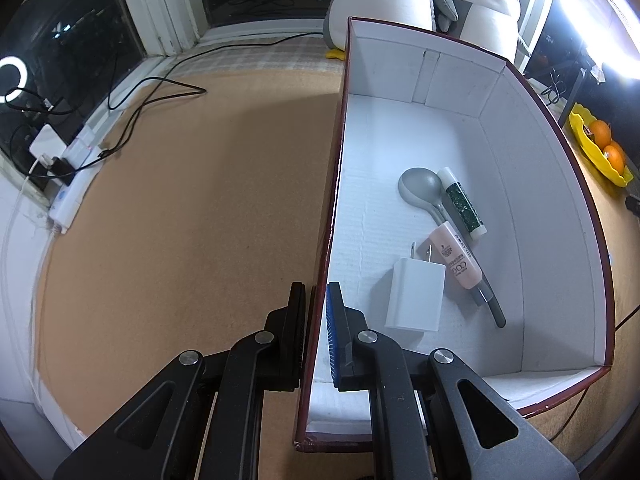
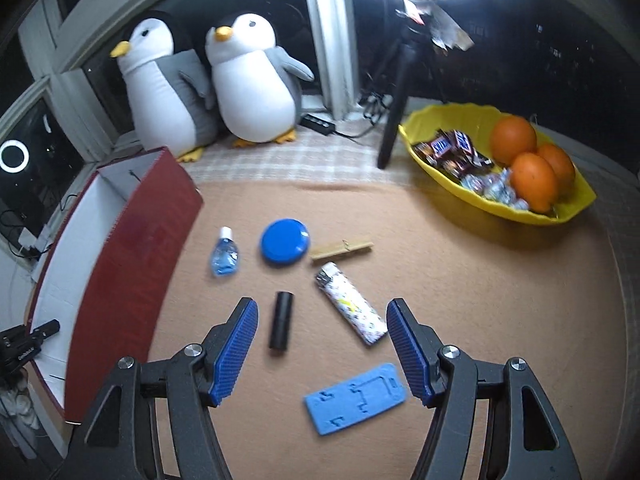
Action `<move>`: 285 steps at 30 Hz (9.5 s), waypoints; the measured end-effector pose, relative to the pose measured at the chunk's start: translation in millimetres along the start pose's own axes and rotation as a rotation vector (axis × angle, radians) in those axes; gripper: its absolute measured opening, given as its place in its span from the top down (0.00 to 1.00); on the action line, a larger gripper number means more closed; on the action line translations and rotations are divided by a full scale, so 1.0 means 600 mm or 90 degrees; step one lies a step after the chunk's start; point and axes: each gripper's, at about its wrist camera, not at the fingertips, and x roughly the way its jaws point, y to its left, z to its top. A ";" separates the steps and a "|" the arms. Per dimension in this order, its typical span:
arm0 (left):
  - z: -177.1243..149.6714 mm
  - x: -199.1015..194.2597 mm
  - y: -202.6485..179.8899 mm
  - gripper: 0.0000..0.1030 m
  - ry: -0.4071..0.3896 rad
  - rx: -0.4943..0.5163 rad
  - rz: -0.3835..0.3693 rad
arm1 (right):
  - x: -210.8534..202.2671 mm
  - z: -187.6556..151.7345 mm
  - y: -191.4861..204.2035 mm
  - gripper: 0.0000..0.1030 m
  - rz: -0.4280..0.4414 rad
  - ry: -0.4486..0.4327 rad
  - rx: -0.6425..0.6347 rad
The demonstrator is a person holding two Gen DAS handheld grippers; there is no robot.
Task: Organize rigid objects
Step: 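Move the right tool to the patterned lighter and grasp it, then carry the lighter into the box and release it with the right gripper, then move the right tool to the wooden clothespin and grasp it, then carry the clothespin into the box and release it with the right gripper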
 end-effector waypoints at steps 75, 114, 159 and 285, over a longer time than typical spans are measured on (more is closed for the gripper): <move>-0.004 -0.017 0.009 0.91 -0.024 -0.005 -0.015 | -0.034 -0.006 0.148 0.80 0.020 -0.029 -0.121; -0.007 -0.021 0.013 0.91 -0.035 -0.006 -0.042 | -0.039 -0.071 0.436 0.80 0.156 0.007 -0.274; -0.004 -0.011 0.009 0.91 -0.016 -0.001 -0.022 | -0.048 -0.043 0.194 0.51 0.096 -0.035 -0.046; -0.008 -0.012 0.013 0.91 -0.031 -0.012 -0.044 | -0.011 -0.061 0.447 0.89 0.129 0.028 -0.232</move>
